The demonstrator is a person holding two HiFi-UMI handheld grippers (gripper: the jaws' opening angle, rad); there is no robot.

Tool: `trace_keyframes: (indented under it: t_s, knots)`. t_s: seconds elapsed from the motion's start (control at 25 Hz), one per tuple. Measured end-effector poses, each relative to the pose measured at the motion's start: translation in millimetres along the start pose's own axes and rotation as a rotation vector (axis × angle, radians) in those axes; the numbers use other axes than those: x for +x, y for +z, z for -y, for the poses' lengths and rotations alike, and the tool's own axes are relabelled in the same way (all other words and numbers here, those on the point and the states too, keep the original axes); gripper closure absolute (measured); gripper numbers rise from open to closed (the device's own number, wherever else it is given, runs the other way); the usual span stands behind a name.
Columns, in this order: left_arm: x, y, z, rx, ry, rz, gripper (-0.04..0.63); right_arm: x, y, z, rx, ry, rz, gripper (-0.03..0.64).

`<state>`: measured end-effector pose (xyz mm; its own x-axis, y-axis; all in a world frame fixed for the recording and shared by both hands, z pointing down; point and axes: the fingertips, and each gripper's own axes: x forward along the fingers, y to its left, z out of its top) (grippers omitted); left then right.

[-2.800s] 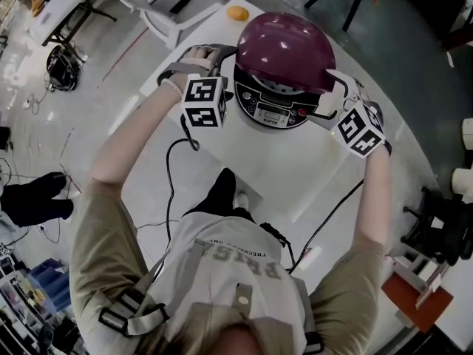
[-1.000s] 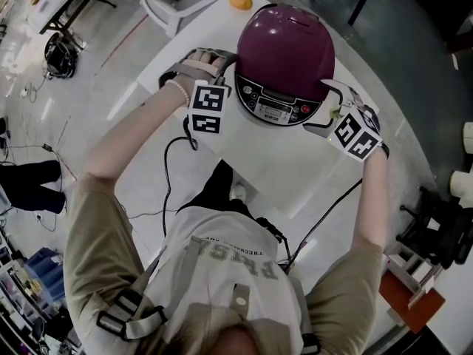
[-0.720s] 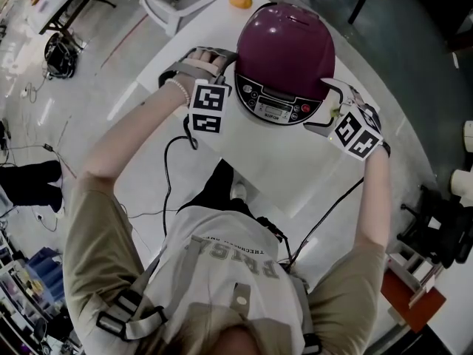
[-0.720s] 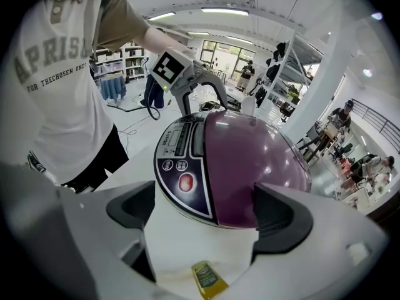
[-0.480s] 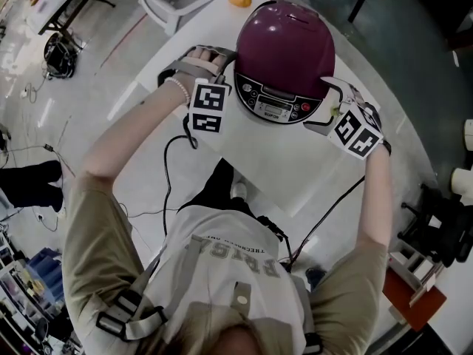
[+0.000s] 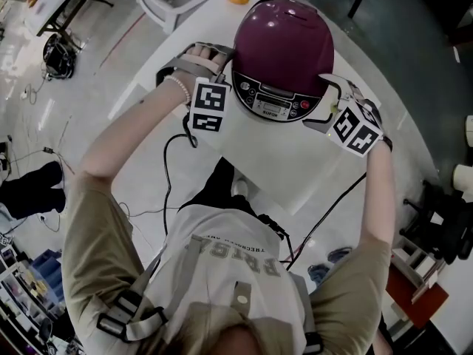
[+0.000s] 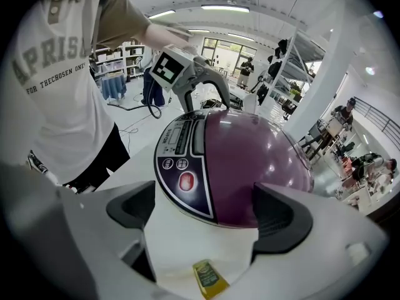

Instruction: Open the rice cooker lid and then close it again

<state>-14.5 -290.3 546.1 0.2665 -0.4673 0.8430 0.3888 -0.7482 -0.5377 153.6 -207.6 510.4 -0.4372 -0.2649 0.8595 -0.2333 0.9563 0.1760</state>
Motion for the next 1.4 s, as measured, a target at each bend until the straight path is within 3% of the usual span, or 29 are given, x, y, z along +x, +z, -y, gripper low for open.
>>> trace_keyframes:
  t_s: [0.44,0.76,0.96,1.12,1.4]
  knots:
    - [4.7,-2.3,-2.6,0.092,0.017,-0.061,0.075,4.4,-7.1,-1.8,-0.065,0.024,-0.139,0.155]
    - [4.7,-3.7,-1.0,0.048,0.020,-0.055,0.075,6.1,-13.6,-3.1,-0.136,0.054,-0.230,0.153]
    - [2.4,-7.5,4.6,0.065,0.043,-0.073,0.075,6.5,-15.6,-3.8,-0.166,0.031,-0.228,0.153]
    - [-13.3,-4.4,-0.7,-0.070,0.081,-0.024,0.075,2.1,-3.5,-6.5,-0.095,-0.029,-0.114,0.153]
    - [-66.1,4.3,1.9,-0.389,0.142,0.124,0.076,-52.4,25.0,-10.5,0.072,-0.303,0.195,0.153]
